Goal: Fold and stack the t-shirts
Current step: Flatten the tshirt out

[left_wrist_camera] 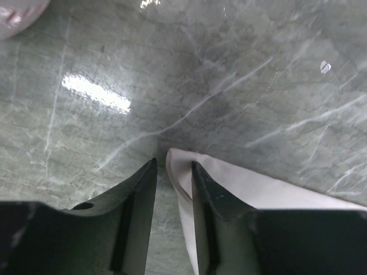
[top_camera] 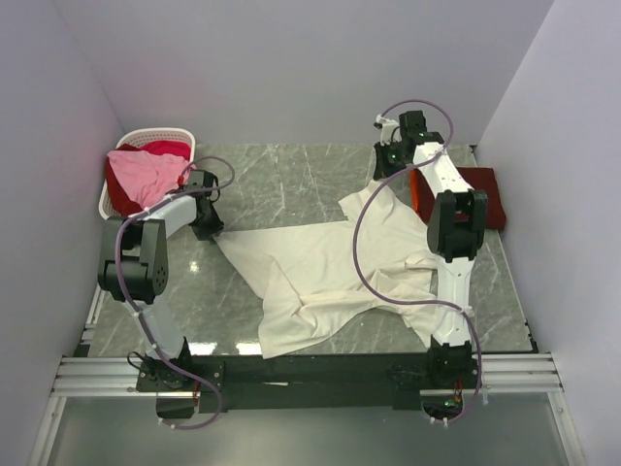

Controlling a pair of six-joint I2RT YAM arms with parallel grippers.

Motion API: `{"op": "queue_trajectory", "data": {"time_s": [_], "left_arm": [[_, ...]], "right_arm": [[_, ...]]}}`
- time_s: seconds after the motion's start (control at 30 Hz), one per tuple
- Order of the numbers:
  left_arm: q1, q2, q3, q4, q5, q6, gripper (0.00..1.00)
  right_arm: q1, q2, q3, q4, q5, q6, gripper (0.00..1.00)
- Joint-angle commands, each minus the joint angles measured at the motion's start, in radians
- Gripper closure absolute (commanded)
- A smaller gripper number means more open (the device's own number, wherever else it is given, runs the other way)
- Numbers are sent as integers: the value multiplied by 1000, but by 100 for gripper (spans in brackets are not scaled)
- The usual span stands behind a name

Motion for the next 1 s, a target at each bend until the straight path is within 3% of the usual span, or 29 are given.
{"op": "queue_trajectory", "data": {"time_s": [0.0, 0.4, 0.67, 0.97], "left_arm": [[-3, 9, 30, 0, -41, 17, 67], [-3, -34, 23, 34, -8, 71, 100], [-3, -292, 33, 127, 45, 154, 100], [-1, -657, 186, 245, 102, 232, 100]], "right_arm": [[-6, -84, -6, 3, -20, -14, 100], [-6, -167, -10, -38, -20, -44, 100], [9, -383, -58, -92, 6, -105, 100], [11, -707, 75, -143, 120, -212, 100]]}}
